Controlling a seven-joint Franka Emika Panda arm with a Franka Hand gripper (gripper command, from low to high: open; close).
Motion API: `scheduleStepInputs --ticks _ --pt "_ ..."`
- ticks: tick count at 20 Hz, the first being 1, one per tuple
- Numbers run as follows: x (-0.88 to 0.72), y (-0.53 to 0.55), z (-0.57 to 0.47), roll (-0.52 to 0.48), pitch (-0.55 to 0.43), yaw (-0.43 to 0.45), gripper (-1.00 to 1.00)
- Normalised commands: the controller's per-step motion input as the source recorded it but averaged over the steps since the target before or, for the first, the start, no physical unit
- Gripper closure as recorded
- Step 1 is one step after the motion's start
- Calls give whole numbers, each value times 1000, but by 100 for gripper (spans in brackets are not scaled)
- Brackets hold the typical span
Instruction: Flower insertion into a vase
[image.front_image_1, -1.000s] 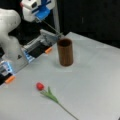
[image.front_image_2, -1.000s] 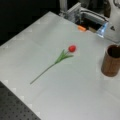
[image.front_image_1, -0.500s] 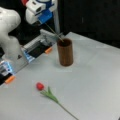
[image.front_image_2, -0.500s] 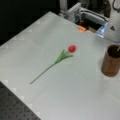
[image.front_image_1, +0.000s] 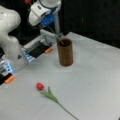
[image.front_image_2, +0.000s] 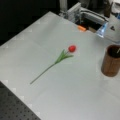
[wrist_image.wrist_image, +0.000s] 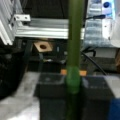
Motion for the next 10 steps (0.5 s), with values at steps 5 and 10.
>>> scheduleStepInputs --ticks 5,10 --pt "360 63 113 -157 378 -13 100" --pt "406 -6 -5 -196 238 -24 100"
